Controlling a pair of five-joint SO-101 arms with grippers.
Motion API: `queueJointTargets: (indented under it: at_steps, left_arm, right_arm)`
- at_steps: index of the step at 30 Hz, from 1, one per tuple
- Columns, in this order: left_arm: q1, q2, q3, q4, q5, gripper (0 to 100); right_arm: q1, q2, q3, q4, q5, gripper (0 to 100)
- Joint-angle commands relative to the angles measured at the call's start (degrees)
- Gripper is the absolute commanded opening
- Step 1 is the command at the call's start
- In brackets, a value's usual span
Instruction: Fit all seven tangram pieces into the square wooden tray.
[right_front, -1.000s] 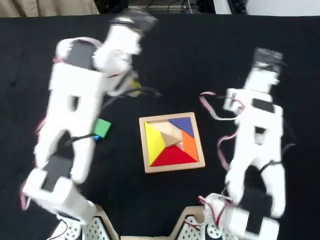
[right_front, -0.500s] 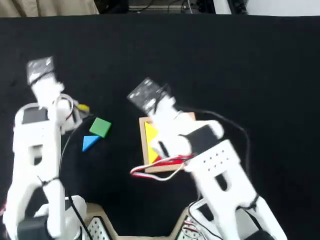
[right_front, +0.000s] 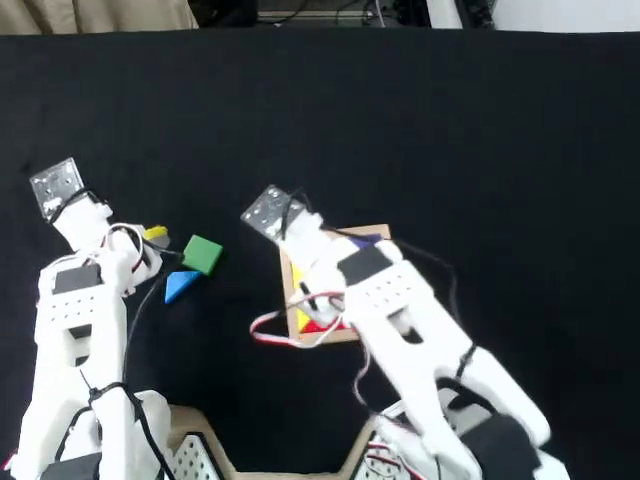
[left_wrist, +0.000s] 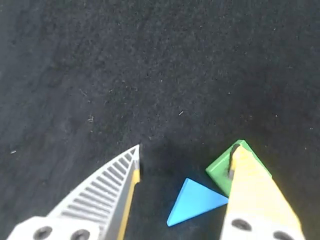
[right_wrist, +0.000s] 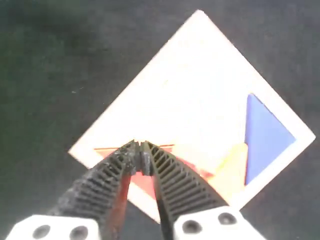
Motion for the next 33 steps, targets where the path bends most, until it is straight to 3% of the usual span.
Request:
queueJointTargets:
  at_steps: [1,11,20,27,33]
  left_arm:
    - [-0.3,-1.8,0.2,-3.0,0.4,29]
    - [-0.1,-1.7,0.5,-2.8,0.4,29]
    - [5.1,-2.0,2.4,-2.9,-0.1,29]
    - [5.2,-1.7,2.4,-3.0,-0.1,29]
    - [5.3,-1.7,2.5,-3.0,-0.1,29]
  right_arm:
    - [3.8,3.8,-1.0,-2.5,2.9,1.1]
    - [12.4,9.6,-5.6,-5.7,2.9,1.1]
    - [10.5,6.5,-5.1,-6.3,2.8,1.1]
    - [12.6,-3.5,-4.9,-8.2,3.2,1.1]
    - [12.9,4.1,-5.5,-12.7,3.4,1.1]
